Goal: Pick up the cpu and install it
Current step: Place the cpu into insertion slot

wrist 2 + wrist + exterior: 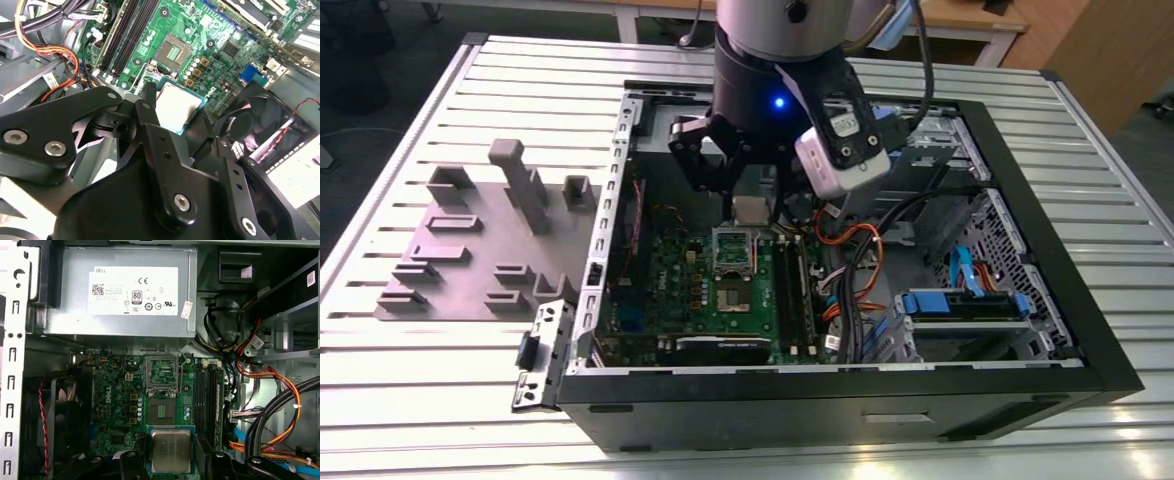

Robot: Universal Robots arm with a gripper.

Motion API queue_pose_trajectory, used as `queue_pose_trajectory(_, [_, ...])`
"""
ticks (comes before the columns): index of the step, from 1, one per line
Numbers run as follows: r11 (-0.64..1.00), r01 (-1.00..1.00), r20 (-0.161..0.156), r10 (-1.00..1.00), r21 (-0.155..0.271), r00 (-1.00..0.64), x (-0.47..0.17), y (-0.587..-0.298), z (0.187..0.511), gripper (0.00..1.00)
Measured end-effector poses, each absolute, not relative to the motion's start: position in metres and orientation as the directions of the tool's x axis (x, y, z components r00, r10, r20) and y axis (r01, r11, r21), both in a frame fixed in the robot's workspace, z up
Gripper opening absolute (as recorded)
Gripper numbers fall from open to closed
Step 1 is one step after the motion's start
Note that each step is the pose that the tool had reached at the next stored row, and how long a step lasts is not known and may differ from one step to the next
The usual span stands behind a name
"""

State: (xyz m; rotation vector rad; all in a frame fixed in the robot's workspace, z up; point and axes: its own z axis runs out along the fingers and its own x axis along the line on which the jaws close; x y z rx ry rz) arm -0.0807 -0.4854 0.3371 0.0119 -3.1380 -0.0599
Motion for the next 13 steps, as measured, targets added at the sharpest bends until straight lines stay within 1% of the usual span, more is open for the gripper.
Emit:
queue_pose_trajectory(5, [0.999,-0.003,0.003,-0.003,0.038,-1.0,-0.0806,-0.4867,0.3299,0.47])
queue_pose_trajectory(13, [0.999,-0.003,0.003,-0.003,0.038,-1.0,-0.0806,-0.4867,0.3277,0.47])
